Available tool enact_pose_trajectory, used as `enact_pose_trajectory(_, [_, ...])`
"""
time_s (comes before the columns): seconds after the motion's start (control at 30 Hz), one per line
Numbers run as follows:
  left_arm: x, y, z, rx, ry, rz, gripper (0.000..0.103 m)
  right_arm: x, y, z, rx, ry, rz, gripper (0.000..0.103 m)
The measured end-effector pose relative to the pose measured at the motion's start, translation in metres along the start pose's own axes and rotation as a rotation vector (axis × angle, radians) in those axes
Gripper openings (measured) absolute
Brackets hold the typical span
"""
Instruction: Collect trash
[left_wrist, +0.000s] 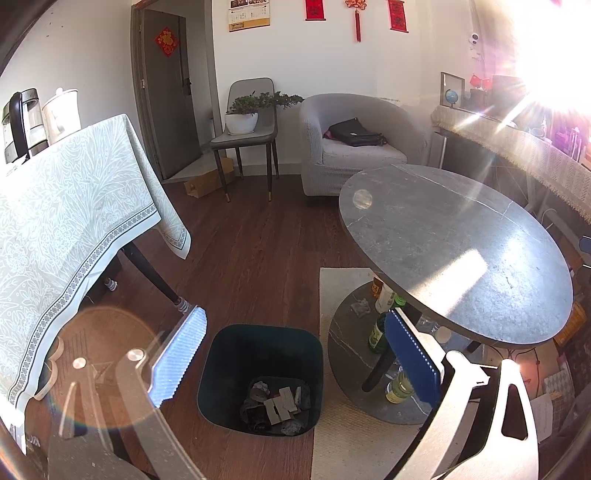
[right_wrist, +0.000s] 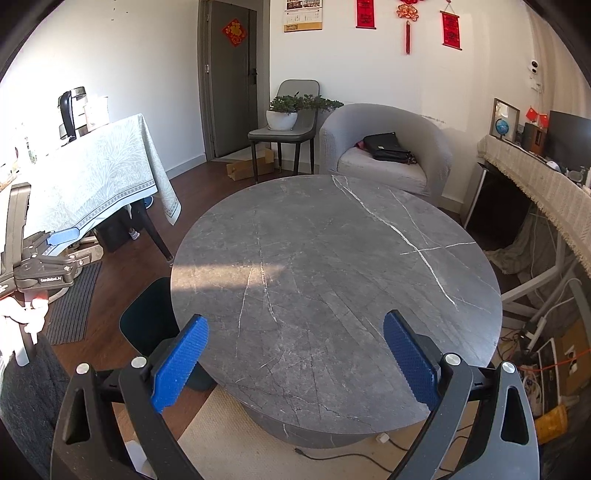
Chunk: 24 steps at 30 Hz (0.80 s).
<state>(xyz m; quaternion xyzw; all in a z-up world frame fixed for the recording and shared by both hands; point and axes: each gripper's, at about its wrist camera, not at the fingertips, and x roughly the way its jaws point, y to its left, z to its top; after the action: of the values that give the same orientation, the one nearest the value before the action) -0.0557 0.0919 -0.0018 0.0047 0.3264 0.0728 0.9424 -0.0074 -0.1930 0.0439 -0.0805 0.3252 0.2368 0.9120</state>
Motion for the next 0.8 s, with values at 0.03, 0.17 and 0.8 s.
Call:
enact_pose_trajectory(0.03, [0.0002,0.0002,-0.0001,-0.001,0.001,-0.001,0.099,0.0006,0.0003,0.0006,0.000,0.000,0.000,0.097])
enact_pose_trajectory(0.17, [0.0008,0.0001,0.0003,0.001,0.006,-0.002,0.099,0.0007,0.0003,0.0005,0.000,0.000,0.000,0.097])
enact_pose_trajectory(0.8, [0.0030,-0.0033,0.0001,0.005,0.009,0.010,0.099,0.0036,0.0036,0.0017,-0.009,0.006,-0.001,0.097])
